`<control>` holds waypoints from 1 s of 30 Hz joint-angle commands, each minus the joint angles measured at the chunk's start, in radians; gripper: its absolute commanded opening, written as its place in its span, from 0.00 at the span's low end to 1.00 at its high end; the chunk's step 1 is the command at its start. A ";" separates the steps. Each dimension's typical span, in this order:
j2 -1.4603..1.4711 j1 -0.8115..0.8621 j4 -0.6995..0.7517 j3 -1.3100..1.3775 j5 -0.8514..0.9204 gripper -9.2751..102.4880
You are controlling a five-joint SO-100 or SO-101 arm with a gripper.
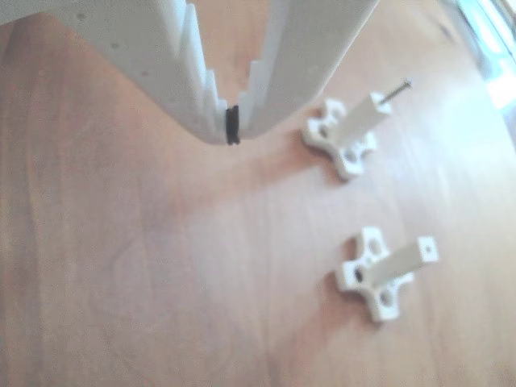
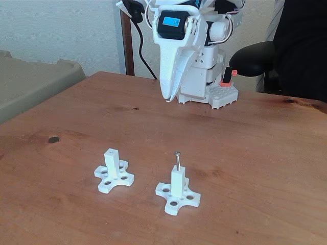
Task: Grab the screw and set it in the hole.
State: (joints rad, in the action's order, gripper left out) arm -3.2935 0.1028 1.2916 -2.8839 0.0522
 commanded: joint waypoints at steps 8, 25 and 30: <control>-0.140 0.009 0.031 -0.080 0.021 0.04; -0.172 0.012 0.029 -0.114 0.025 0.04; -0.172 0.012 0.029 -0.114 0.026 0.04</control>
